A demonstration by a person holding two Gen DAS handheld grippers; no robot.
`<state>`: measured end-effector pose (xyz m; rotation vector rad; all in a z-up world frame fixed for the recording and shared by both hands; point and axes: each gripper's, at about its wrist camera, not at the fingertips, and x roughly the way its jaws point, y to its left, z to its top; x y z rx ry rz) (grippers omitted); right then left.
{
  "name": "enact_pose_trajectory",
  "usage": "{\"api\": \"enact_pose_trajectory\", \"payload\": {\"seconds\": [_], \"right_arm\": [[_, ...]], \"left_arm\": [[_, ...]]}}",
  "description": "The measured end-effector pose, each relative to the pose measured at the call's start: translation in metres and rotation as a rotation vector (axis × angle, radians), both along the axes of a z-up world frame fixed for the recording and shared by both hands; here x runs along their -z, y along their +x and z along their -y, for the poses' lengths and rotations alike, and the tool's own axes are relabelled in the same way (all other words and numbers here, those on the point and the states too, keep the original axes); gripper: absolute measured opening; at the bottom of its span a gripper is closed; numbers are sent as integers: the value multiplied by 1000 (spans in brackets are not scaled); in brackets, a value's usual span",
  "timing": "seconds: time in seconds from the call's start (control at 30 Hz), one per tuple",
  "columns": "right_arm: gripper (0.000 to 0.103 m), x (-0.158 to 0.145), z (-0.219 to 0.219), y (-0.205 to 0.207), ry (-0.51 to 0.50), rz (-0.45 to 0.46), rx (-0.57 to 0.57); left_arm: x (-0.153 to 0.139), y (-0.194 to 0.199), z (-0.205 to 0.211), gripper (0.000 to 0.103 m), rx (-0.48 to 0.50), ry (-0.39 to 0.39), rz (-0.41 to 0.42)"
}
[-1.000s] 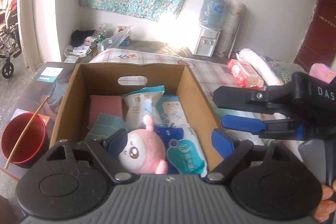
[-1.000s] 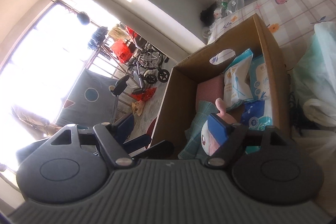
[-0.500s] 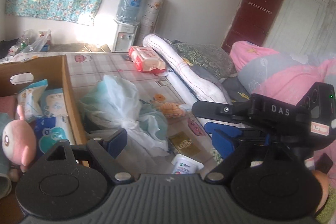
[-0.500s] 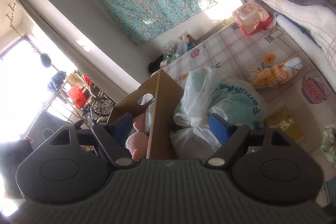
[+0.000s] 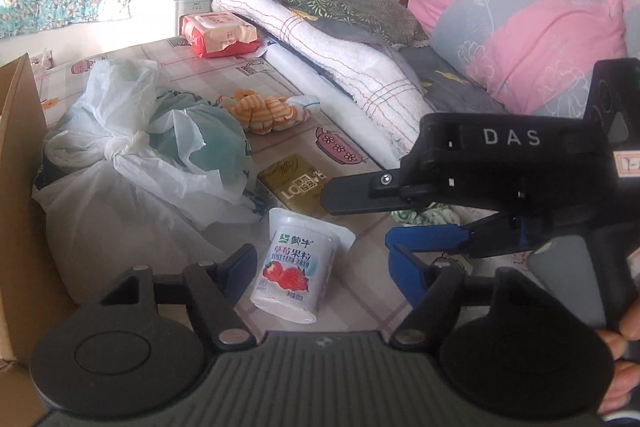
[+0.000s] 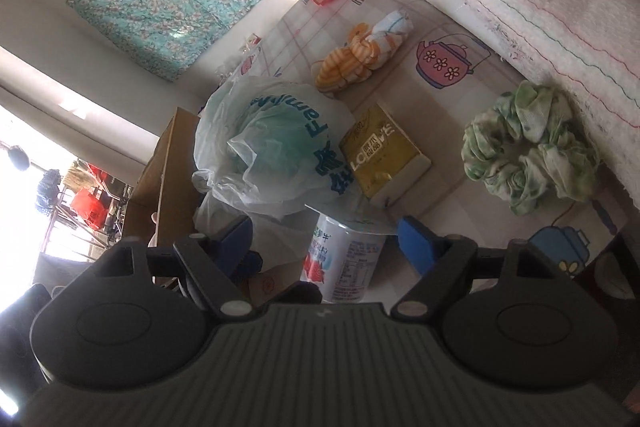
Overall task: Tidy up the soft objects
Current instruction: 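Reach the right gripper to the white strawberry yogurt cup and grasp it, then lift the yogurt cup with the right gripper and carry it toward the box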
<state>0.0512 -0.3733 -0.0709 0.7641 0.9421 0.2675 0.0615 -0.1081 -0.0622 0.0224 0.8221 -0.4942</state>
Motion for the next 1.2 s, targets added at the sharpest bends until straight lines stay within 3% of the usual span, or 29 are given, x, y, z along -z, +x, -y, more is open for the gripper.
{"api": "enact_pose_trajectory", "payload": {"seconds": [0.23, 0.7, 0.8, 1.07, 1.2], "right_arm": [[80, 26, -3, 15, 50, -91, -6], [80, 58, -15, 33, 165, -173, -8], [76, 65, -16, 35, 204, -165, -6], [50, 71, -21, 36, 224, -133, -7], [49, 70, -22, 31, 208, -103, -28]], "left_arm": [[22, 12, 9, 47, -23, 78, 37], [32, -6, -11, 44, -17, -20, 109], [34, -8, -16, 44, -19, -45, 108], [37, -15, -23, 45, -13, -47, 120], [37, -22, -26, 45, 5, -40, 125]]}}
